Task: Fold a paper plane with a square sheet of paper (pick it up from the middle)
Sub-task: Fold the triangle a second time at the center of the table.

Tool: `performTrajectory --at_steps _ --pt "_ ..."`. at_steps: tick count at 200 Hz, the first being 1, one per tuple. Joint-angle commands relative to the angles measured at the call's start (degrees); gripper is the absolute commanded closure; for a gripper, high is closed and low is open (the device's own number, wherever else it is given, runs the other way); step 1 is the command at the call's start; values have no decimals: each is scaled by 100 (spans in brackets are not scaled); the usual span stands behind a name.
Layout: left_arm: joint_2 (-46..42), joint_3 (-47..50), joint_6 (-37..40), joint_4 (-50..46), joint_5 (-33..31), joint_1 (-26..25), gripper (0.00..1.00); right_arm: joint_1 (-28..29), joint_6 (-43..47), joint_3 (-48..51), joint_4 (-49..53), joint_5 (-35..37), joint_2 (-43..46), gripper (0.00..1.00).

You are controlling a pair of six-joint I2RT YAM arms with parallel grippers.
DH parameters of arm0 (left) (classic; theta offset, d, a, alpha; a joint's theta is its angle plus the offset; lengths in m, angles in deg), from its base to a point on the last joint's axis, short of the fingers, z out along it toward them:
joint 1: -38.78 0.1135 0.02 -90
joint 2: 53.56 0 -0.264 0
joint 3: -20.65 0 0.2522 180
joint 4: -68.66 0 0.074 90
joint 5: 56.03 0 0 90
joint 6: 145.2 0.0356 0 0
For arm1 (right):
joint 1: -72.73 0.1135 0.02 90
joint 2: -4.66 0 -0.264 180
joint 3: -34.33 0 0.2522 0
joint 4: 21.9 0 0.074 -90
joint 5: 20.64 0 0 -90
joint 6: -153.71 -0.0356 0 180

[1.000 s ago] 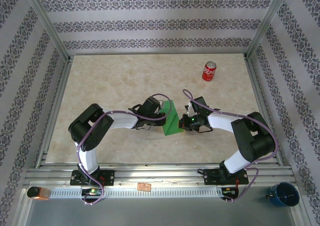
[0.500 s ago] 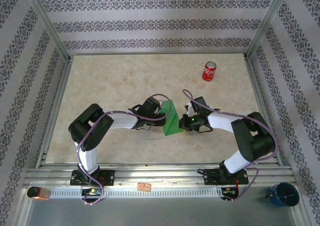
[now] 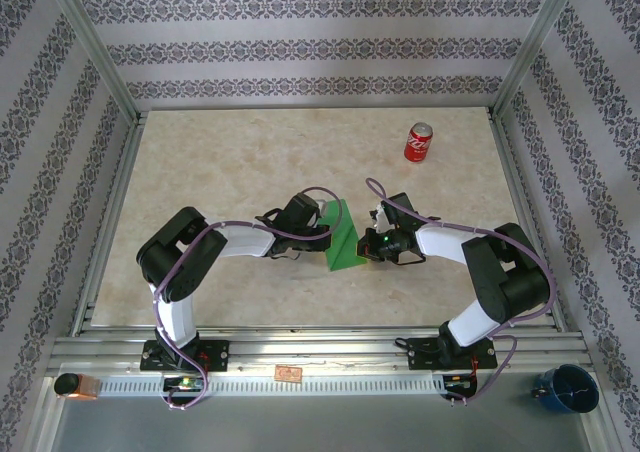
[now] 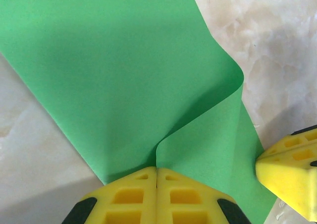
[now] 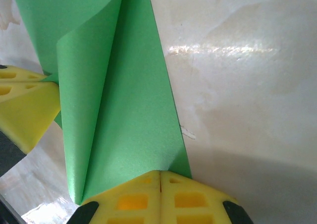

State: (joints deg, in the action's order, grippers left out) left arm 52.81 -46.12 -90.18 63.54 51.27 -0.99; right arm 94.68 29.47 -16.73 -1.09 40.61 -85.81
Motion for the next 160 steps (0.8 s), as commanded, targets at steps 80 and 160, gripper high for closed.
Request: performTrajectory --at_steps 80,160 --pt "-96 -21 16 227 221 110 100 -33 137 91 528 294 -207 98" --pt "60 -139 123 15 125 117 100 -33 136 91 522 276 -223 98"
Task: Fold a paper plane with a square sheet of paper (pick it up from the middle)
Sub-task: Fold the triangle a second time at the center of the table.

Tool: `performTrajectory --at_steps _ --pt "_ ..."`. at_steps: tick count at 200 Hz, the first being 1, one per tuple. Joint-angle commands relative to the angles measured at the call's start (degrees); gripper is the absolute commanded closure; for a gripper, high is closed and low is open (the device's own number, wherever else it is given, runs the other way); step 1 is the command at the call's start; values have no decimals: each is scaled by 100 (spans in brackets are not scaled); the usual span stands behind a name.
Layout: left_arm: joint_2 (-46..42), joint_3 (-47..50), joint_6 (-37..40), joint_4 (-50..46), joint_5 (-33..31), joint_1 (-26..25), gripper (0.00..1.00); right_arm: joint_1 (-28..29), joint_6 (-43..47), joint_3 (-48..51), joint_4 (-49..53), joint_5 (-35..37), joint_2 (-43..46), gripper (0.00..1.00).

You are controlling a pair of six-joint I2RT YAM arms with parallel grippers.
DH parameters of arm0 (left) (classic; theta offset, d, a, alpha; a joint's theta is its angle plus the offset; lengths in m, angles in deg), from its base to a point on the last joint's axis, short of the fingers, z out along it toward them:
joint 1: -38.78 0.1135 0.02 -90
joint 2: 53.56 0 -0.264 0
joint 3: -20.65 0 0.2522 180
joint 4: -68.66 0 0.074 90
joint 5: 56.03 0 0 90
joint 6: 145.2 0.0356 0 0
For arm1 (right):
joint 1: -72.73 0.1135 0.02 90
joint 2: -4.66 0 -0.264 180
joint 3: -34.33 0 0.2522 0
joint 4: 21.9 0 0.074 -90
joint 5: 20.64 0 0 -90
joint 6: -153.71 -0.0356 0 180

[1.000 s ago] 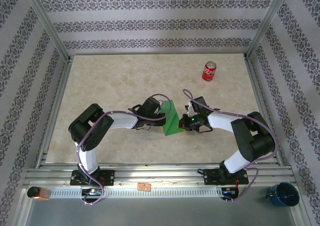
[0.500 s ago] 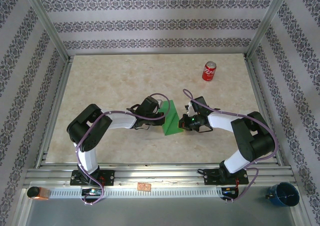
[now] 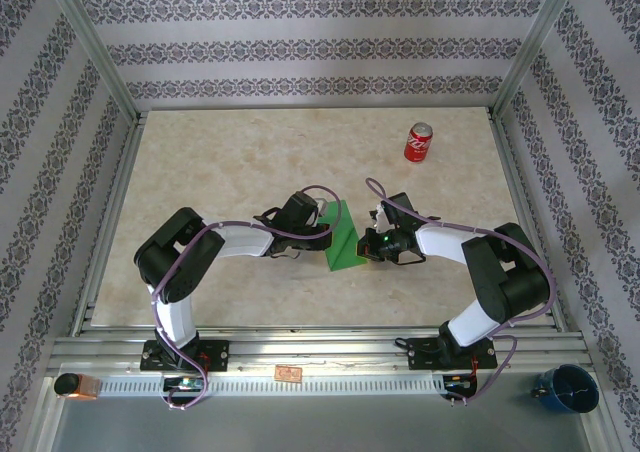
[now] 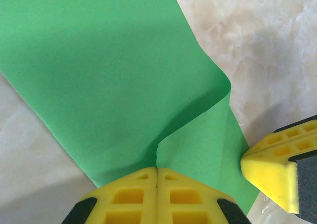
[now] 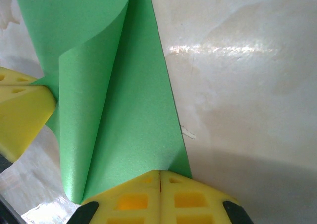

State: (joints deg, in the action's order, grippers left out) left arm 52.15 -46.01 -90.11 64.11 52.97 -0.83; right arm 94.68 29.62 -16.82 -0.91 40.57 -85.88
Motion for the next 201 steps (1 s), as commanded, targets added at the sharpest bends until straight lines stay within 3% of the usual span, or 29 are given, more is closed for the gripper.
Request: performTrajectory --at_steps 1,201 --pt "130 -150 117 -42 -46 103 100 -33 121 100 502 279 -217 97" --pt "371 -124 118 32 155 147 100 -33 130 91 499 243 -262 97"
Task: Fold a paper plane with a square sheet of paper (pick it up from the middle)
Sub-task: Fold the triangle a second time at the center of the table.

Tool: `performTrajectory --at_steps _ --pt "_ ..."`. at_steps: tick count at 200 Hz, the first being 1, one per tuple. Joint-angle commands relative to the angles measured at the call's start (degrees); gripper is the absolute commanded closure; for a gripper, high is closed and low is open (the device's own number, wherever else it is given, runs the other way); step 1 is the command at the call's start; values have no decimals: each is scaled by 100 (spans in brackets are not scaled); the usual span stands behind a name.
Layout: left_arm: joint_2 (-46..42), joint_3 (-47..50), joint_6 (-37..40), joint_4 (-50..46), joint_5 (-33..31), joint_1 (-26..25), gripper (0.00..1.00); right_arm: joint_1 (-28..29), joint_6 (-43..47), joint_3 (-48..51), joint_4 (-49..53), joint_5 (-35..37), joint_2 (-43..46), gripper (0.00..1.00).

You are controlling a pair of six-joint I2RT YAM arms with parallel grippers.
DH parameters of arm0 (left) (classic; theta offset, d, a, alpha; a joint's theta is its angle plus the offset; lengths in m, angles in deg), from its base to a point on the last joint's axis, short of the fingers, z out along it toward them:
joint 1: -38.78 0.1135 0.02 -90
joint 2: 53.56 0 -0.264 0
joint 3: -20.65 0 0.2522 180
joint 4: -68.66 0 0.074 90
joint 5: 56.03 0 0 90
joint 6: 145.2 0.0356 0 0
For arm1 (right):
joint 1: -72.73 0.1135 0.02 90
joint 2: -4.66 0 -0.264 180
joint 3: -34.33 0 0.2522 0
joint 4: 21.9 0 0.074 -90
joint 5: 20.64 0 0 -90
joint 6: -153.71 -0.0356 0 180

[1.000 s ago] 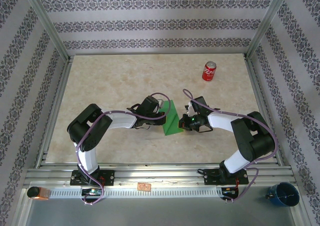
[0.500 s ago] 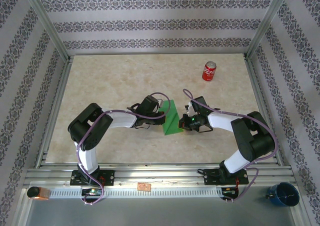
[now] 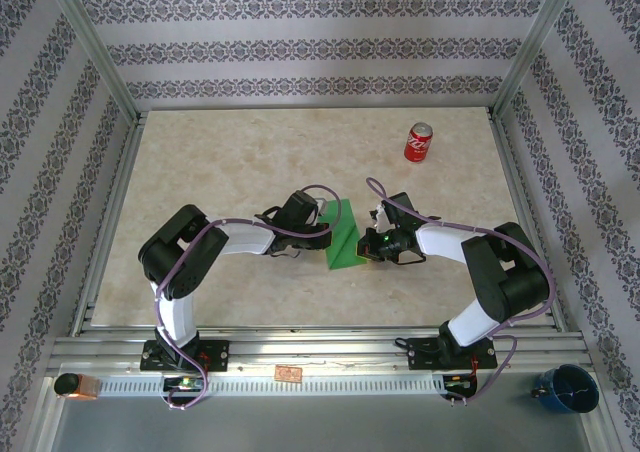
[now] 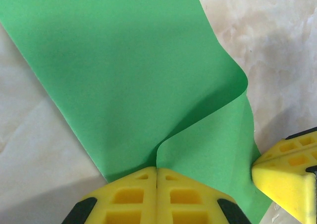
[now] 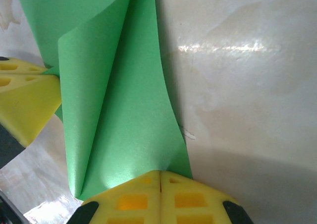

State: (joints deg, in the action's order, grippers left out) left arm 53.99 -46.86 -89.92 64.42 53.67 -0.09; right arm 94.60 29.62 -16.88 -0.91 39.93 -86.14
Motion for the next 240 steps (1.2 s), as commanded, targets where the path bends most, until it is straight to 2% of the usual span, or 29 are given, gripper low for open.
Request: performTrajectory --at_steps 1,69,105,129,189,240 --pt "192 -43 98 8 81 73 100 -25 130 98 495 302 -236 97" --pt "189 -30 57 -26 126 74 100 -90 68 -102 502 34 55 93" --pt "199 -58 66 -67 140 79 100 -161 -478 -122 -118 -447 424 92" --pt "239 -85 62 -79 159 75 100 -66 -960 -248 -766 -816 151 93" --pt "237 -103 52 -107 174 73 100 273 -1240 -855 -908 -836 -570 95" --pt "235 -121 68 -116 200 78 100 327 -1246 -1000 -762 -701 -854 96"
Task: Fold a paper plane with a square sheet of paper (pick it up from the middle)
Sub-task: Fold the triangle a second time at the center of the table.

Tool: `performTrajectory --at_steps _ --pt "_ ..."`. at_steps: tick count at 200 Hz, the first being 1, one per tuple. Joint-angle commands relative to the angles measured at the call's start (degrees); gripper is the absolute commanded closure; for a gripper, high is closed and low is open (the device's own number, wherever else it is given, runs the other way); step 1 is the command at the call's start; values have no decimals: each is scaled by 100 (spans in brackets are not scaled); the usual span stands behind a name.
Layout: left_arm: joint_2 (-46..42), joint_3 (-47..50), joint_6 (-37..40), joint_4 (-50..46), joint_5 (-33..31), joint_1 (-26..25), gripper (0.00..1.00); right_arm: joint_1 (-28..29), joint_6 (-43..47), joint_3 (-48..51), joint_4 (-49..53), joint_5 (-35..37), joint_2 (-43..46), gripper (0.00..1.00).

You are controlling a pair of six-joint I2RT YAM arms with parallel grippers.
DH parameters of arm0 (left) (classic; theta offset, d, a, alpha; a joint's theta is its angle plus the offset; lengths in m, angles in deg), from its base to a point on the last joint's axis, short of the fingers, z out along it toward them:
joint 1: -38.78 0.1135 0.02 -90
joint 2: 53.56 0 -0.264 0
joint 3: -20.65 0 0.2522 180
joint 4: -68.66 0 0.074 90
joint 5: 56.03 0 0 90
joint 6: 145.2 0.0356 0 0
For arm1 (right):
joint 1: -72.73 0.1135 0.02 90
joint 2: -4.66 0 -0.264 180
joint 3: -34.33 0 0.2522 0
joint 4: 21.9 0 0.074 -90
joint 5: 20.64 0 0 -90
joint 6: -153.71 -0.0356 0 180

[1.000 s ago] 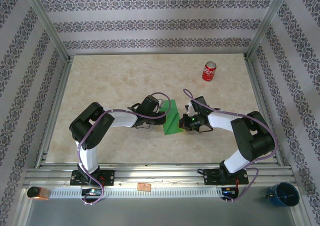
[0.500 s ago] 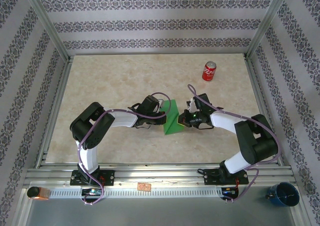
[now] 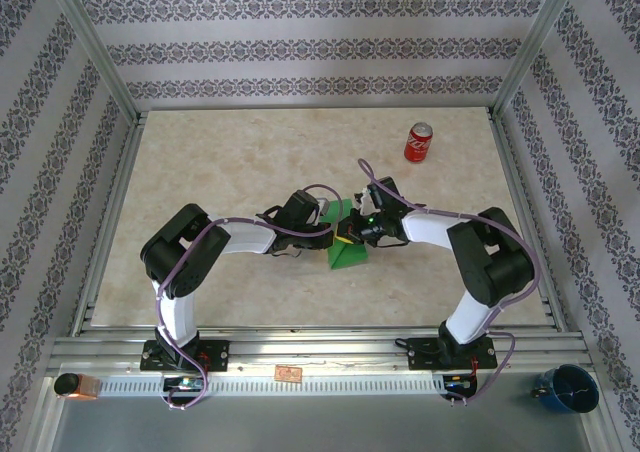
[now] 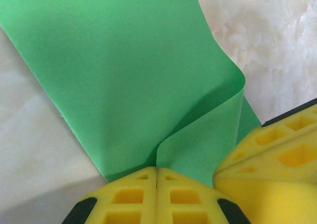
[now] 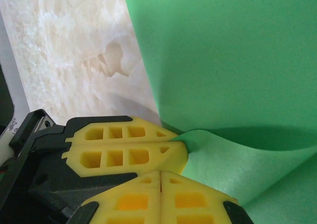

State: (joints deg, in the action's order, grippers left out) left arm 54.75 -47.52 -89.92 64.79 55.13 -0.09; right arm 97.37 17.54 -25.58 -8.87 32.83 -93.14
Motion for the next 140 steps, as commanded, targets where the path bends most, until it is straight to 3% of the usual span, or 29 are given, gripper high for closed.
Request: performTrajectory --at_steps 1,140 --pt "161 -53 65 -154 50 80 100 49 -35 -130 40 12 -157 96" --pt "253 -131 71 -239 80 73 100 -133 -80 412 -45 252 -123 95"
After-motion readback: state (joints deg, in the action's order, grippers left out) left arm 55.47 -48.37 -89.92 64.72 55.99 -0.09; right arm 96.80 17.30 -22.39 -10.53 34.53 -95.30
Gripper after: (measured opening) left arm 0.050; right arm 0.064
